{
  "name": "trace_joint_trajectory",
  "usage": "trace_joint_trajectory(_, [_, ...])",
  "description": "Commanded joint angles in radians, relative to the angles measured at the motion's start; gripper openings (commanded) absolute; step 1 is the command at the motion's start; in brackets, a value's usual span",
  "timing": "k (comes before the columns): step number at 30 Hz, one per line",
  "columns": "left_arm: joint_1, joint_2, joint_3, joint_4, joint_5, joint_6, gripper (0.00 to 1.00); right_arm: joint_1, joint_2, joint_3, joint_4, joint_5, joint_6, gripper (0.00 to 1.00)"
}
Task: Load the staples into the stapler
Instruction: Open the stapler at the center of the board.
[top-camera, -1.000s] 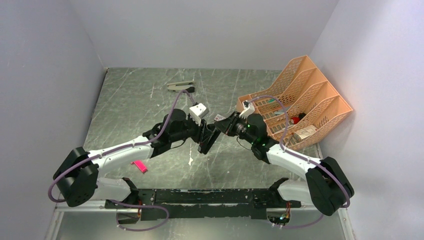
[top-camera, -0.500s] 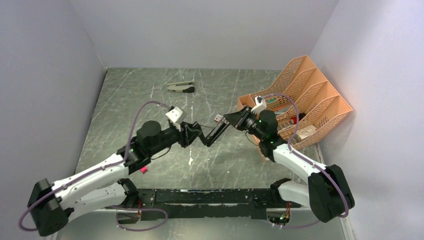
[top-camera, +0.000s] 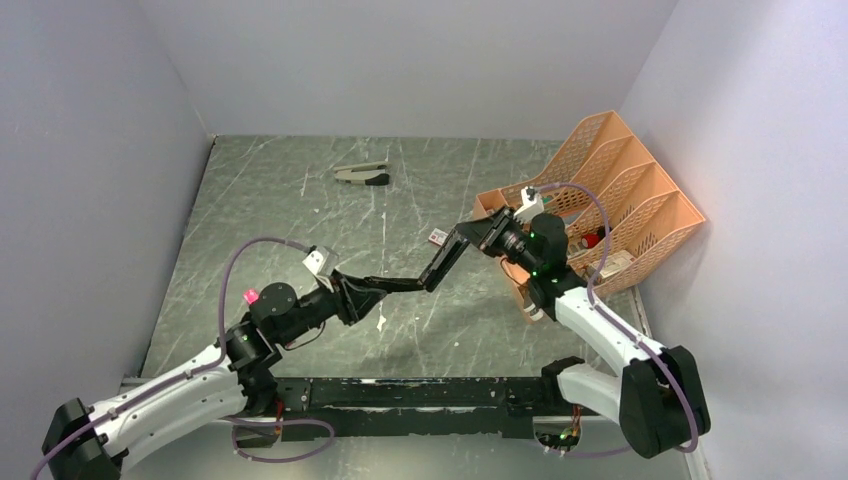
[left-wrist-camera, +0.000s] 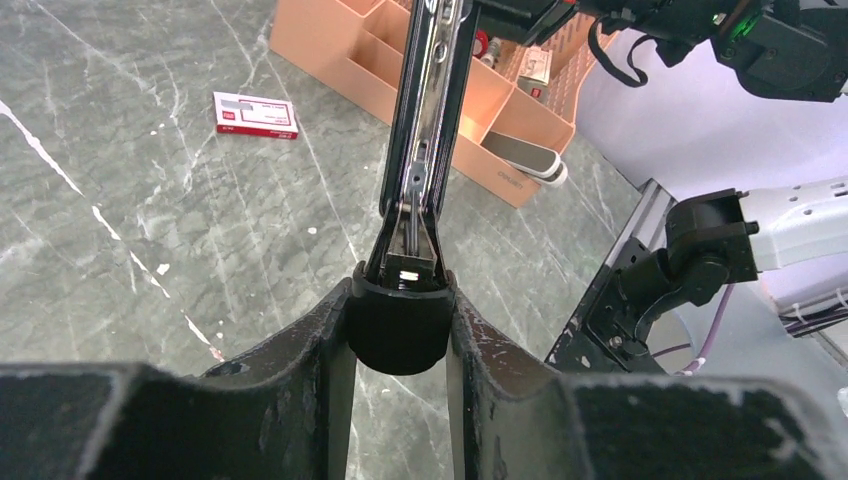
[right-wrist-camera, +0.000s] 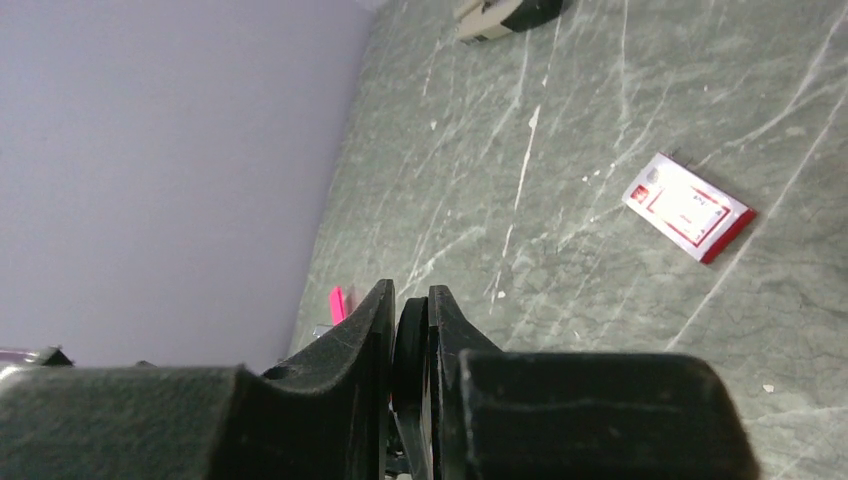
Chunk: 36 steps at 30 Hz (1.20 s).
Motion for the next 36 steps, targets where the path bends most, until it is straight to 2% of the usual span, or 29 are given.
trace_joint_trajectory(1, [0.011, -0.049, -0.035, -0.074, -0.105, -0.091, 0.37, -0.031, -0.071, 0.084, 0.064, 0.021, 0.014, 0.00])
trace_joint_trajectory(7, [0.011, -0.119, -0.025, -0.192, -0.179, -0.133, 0.54, -0.033, -0.112, 0.106, 0.040, 0.047, 0.019, 0.00])
trace_joint_trajectory(13, [0.011, -0.193, 0.005, -0.264, -0.214, -0.121, 0.62, -0.032, -0.137, 0.115, 0.042, 0.046, 0.031, 0.00])
trace_joint_trajectory(17, [0.011, -0.191, 0.044, -0.249, -0.217, -0.060, 0.66, -0.032, -0.151, 0.114, 0.038, 0.036, 0.039, 0.00])
trace_joint_trajectory(21, [0.011, -0.080, 0.094, -0.095, -0.149, 0.081, 0.70, -0.032, -0.162, 0.092, 0.052, 0.024, 0.063, 0.00])
trace_joint_trajectory(28, [0.009, 0.296, 0.299, -0.036, 0.053, 0.340, 0.77, -0.033, -0.147, 0.054, 0.124, -0.034, 0.131, 0.00])
trace_joint_trajectory(36, [-0.009, 0.418, 0.314, 0.115, 0.196, 0.468, 0.79, -0.033, -0.150, 0.038, 0.138, -0.060, 0.144, 0.00])
